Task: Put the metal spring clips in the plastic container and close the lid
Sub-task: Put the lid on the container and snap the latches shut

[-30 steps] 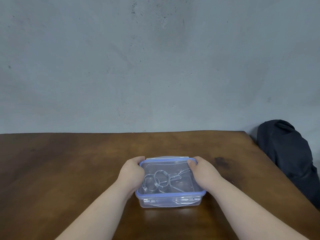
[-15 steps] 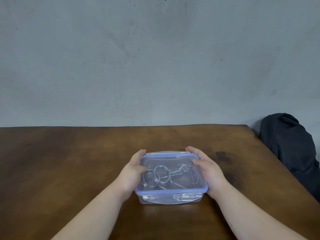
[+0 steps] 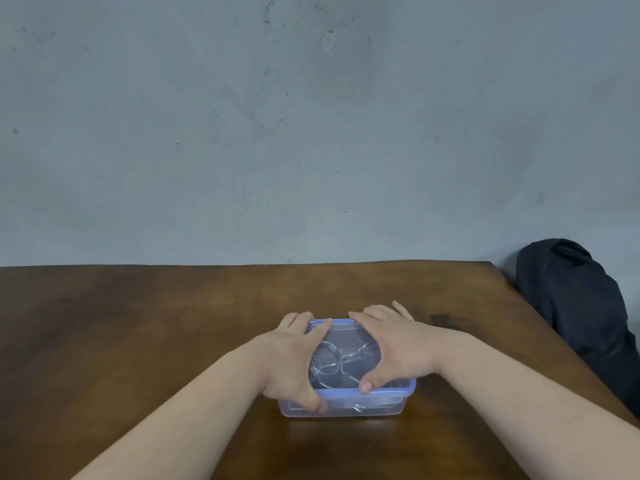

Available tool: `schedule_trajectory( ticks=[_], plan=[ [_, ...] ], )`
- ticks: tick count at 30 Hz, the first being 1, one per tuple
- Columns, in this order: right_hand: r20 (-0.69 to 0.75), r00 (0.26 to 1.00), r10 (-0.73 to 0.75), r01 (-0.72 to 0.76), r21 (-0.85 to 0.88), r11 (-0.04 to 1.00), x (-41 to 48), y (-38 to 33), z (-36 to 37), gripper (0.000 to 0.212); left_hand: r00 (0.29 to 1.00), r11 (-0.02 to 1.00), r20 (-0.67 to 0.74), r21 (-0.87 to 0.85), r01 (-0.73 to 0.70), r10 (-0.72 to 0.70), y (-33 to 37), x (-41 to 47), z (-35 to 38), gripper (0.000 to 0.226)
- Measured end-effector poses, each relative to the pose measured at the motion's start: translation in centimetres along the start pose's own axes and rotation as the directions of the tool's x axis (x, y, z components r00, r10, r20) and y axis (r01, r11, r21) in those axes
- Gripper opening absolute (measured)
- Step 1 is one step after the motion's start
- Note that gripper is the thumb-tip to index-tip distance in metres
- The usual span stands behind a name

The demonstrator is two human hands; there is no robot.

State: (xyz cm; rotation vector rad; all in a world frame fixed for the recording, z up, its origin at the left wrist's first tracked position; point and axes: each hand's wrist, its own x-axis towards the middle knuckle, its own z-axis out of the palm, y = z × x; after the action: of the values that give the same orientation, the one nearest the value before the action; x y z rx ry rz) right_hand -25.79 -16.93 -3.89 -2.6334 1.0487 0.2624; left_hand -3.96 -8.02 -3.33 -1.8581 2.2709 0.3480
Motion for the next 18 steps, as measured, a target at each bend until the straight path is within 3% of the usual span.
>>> schedule_trajectory(
  ticks=[5, 11, 18],
  plan=[
    [0.135, 0.99, 0.033, -0.026, -0.051, 0.998, -0.9, -1.0, -0.1, 0.14, 1.0, 0.999, 0.007, -0.01, 0.031, -0.031, 0.5, -0.3, 0.2, 0.129],
    [-0.006, 1.0, 0.028, -0.028, -0.005, 1.0, -1.8, -2.0, 0.9, 0.127, 0.997, 0.998, -0.056, -0.039, 0.055, -0.058, 0.6, -0.6, 1.3, 0.122],
    [-0.037, 0.998, 0.052, -0.051, 0.024, 0.998, -2.6, -2.1, 1.5, 0.124, 0.994, 0.993, -0.108, -0.115, 0.019, -0.032, 0.5, -1.3, 1.7, 0.121]
  ],
)
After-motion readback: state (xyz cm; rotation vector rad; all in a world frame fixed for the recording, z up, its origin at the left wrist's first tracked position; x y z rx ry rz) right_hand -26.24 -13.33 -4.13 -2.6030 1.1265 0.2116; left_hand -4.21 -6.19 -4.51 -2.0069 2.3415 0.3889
